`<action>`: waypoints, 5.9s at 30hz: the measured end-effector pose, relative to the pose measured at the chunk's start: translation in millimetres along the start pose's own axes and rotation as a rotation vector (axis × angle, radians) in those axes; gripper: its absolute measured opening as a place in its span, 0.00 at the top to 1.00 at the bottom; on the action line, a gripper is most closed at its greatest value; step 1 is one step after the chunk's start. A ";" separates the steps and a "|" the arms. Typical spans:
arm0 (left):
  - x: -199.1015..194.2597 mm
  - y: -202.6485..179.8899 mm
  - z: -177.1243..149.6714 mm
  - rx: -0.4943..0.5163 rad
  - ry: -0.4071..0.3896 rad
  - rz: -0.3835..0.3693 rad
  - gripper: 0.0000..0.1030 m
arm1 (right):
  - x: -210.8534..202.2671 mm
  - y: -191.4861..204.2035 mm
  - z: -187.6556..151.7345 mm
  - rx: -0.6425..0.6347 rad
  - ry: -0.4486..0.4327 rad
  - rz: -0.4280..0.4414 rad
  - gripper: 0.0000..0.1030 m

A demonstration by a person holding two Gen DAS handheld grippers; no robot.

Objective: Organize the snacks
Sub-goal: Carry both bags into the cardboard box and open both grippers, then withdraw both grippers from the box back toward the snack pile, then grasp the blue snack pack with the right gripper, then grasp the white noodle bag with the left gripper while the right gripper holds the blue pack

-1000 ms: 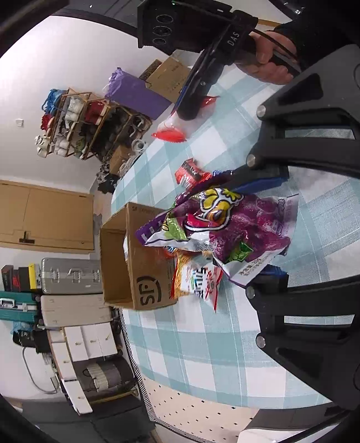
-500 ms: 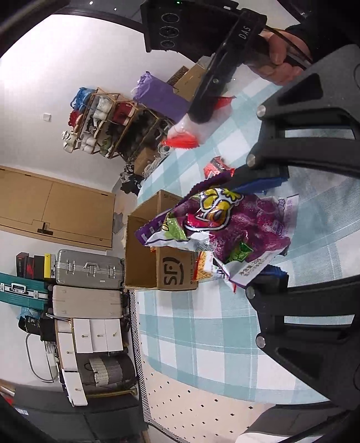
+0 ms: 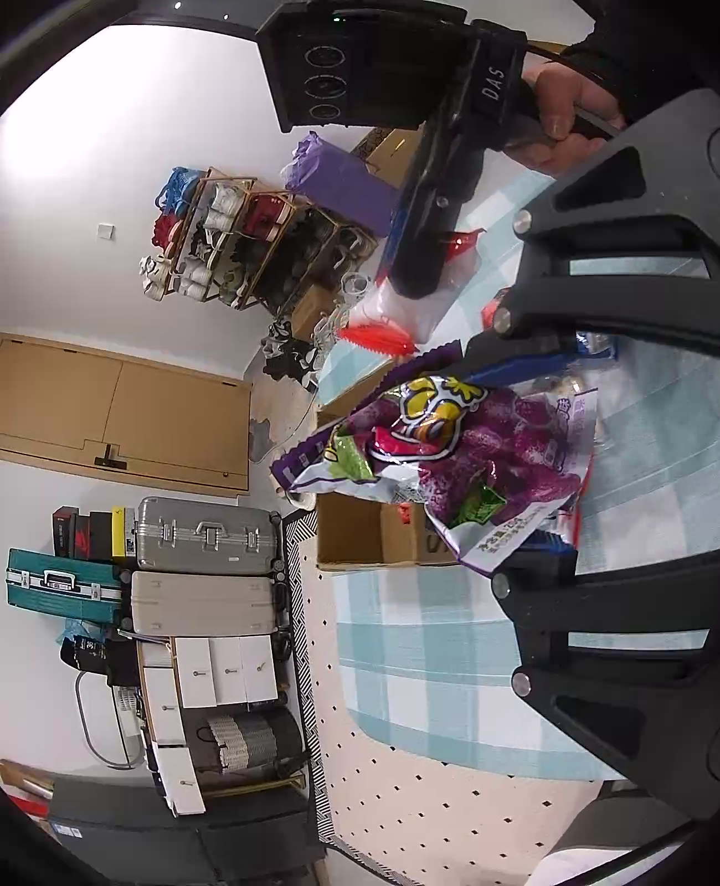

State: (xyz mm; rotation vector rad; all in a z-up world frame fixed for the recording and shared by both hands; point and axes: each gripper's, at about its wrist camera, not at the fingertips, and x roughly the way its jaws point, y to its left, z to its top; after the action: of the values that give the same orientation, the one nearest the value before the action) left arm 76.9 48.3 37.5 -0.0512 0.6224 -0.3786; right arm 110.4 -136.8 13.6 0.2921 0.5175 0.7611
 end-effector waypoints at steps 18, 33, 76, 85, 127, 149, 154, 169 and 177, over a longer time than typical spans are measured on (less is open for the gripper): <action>147.7 29.4 124.1 -0.011 0.140 0.017 0.62 | 75.4 -93.9 98.4 0.030 0.082 -0.086 0.56; 280.2 55.2 121.0 -0.049 0.293 0.029 0.60 | 145.7 -167.4 75.0 0.124 0.225 -0.149 0.49; -46.3 -43.2 3.2 -0.001 -0.204 0.189 0.01 | -57.2 14.0 -16.7 -0.111 -0.117 -0.226 0.01; -59.4 -28.7 -51.3 -0.049 -0.238 0.258 0.01 | -70.3 35.3 -66.4 -0.162 -0.099 -0.278 0.01; 38.4 53.4 -173.4 -0.207 -0.173 0.329 0.01 | 46.6 -62.1 -163.6 0.022 0.371 -0.396 0.02; 50.2 49.7 -174.8 -0.176 -0.146 0.357 0.01 | 9.4 -58.8 -154.6 0.053 0.179 -0.425 0.54; 48.4 46.8 -175.1 -0.164 -0.147 0.363 0.01 | 6.7 -52.8 -154.9 0.027 0.161 -0.413 0.54; 86.1 53.7 -136.6 -0.118 0.012 0.245 0.01 | -14.8 -51.7 -151.0 0.032 0.061 -0.285 0.54; 139.1 42.8 -107.5 0.033 0.104 0.252 0.01 | -20.7 -64.6 -129.4 0.068 0.028 -0.245 0.54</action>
State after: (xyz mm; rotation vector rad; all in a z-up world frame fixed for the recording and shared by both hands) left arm 132.7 44.9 -134.6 0.0783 0.7163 -0.1484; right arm 64.9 -187.7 -115.5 0.2757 0.5946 0.5113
